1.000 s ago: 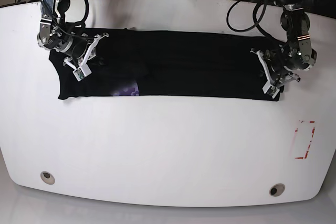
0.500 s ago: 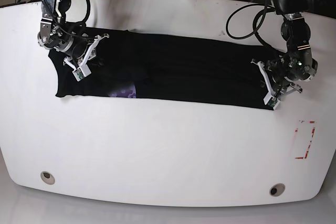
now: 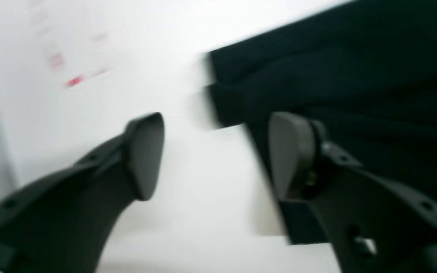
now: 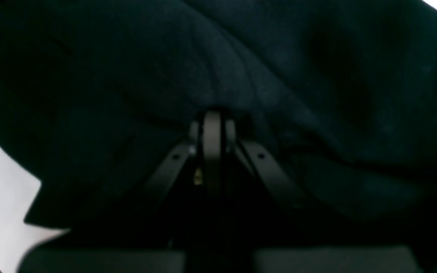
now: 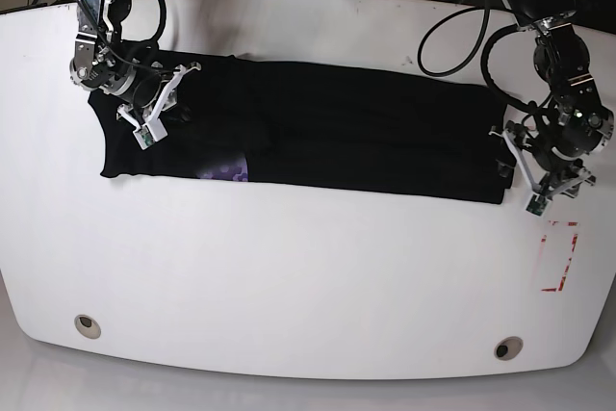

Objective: Layout the t-shirt on the table in an organized manner, then fold the t-shirt properly
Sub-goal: 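Drag the shirt's end with the left gripper away from the right gripper, then pull the shirt's end with the left gripper to straighten the strip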

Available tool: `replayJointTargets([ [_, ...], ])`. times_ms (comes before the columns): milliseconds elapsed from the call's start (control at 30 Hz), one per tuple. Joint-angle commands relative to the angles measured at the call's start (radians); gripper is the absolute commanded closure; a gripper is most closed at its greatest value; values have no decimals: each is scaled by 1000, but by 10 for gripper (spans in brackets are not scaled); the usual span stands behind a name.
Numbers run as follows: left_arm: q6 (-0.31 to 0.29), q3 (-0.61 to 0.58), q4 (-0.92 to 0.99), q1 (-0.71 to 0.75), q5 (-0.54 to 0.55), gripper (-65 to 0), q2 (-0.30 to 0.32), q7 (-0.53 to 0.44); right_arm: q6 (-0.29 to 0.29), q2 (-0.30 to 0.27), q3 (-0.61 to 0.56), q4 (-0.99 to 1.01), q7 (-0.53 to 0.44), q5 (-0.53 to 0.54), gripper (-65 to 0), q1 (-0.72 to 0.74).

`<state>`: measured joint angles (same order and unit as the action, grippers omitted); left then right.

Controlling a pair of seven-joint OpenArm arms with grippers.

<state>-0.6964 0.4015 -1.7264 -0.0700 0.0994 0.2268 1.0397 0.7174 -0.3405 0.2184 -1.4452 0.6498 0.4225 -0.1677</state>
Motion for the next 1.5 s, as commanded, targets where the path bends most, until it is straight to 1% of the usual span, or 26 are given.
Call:
replayJointTargets([
  [0,-2,12,19,-24,9,-447,10,-11,-19,-4,-3,4,64,-67,-3,-5],
  [267,-2,15,165,-103,7,-446,13,-23,-19,1,-3,4,64,-67,-3,-5],
  [467,-2,15,248,-121,1,-446,13,-115,-19,2,-3,4,64,-67,-3,-5],
  [767,-2,15,401,-179,1,-446,15,-138,-19,2,-3,4,64,-67,-3,-8],
  [967,-2,10,481,-190,1,-446,38,-220,-19,2,-3,4,64,-67,-3,-10],
  [1200,-2,10,575,-228,1,-446,41,-232,-19,2,-3,4,64,-67,-3,-11],
  [1400,-2,10,584,-236,1,-442,41,-233,-19,4,-3,4,64,-67,-3,-11],
  [1467,-2,10,584,-238,1,-417,41,-233,-19,5,-3,4,64,-67,-3,-11],
])
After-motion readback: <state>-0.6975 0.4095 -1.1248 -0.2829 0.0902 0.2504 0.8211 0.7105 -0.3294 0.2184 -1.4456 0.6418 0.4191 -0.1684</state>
